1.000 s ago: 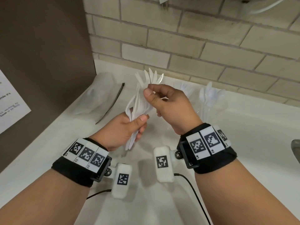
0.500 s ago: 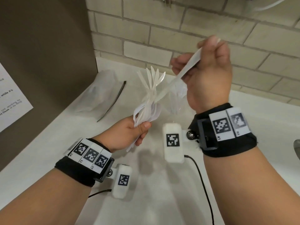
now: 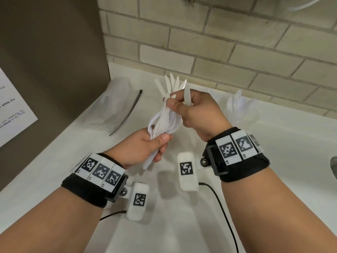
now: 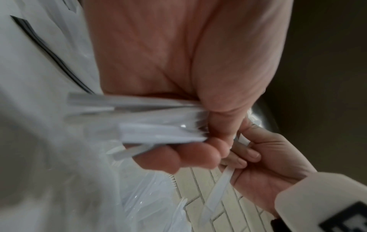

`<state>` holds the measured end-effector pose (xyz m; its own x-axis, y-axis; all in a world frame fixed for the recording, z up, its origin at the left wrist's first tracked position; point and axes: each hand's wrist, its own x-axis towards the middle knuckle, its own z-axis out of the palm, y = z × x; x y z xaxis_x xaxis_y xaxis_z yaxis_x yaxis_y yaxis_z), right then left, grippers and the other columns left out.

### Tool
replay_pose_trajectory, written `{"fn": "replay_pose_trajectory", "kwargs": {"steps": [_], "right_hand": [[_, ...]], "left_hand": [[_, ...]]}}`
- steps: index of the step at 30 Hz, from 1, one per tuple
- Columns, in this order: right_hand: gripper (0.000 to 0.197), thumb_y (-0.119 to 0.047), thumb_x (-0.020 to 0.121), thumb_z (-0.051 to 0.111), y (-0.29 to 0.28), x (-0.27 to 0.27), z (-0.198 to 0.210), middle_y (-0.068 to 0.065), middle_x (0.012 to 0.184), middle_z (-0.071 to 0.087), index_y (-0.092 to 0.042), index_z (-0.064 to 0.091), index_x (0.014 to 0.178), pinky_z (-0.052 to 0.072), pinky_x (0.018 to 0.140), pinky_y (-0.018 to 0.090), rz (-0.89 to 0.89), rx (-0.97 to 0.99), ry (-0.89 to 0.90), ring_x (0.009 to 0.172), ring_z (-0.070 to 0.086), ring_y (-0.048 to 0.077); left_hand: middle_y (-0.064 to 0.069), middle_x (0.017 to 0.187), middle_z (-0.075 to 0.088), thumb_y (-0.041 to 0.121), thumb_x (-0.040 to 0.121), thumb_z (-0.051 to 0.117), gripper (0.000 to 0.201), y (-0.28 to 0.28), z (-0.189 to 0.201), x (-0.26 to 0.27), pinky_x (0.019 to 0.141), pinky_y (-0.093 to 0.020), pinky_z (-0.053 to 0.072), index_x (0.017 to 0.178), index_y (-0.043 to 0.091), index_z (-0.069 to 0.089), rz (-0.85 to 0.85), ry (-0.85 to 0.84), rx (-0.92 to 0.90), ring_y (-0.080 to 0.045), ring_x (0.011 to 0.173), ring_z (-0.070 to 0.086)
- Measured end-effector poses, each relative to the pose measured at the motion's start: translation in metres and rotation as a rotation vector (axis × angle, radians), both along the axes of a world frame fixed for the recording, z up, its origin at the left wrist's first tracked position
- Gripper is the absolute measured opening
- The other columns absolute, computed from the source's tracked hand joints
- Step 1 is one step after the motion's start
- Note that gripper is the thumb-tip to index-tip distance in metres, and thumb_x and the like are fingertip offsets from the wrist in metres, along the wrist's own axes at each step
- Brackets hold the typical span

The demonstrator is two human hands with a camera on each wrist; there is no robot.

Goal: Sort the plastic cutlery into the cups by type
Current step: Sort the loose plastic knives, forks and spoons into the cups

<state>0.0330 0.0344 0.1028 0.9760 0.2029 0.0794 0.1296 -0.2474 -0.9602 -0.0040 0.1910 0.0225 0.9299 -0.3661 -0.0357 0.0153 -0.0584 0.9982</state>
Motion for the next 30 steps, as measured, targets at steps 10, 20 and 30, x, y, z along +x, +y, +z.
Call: {"fn": "replay_pose_trajectory", "kwargs": {"steps": [10,20,30], "right_hand": [[0.017,-0.027,0.103,0.034,-0.005,0.003,0.04,-0.002,0.061,0.06,-0.021,0.043,0.091,0.047,0.055,0.027,-0.367,0.322,-0.355,0.056,0.058,0.01],[0.026,-0.037,0.083,0.07,0.01,-0.005,-0.008,-0.019,0.042,0.051,-0.023,0.06,0.064,0.033,0.049,0.018,-0.119,-0.087,-0.041,0.037,0.045,-0.002],[0.029,-0.024,0.087,0.063,0.022,0.002,-0.013,-0.013,0.051,0.051,-0.024,0.053,0.06,0.035,0.056,0.026,-0.175,-0.062,-0.047,0.046,0.045,0.005]], "left_hand": [[0.005,0.051,0.054,0.026,0.099,0.046,0.034,-0.002,-0.007,0.0,0.054,-0.021,0.046,0.068,0.014,0.053,0.064,-0.035,0.188,-0.012,0.048,0.051],[0.002,0.063,0.053,0.032,0.097,0.047,0.02,-0.003,-0.007,0.011,0.055,-0.028,0.045,0.081,0.021,0.048,0.227,-0.128,0.244,-0.01,0.05,0.05],[0.0,0.067,0.053,0.031,0.096,0.048,0.014,-0.005,-0.006,0.009,0.055,-0.029,0.046,0.083,0.026,0.049,0.218,-0.125,0.253,-0.01,0.05,0.051]]}}
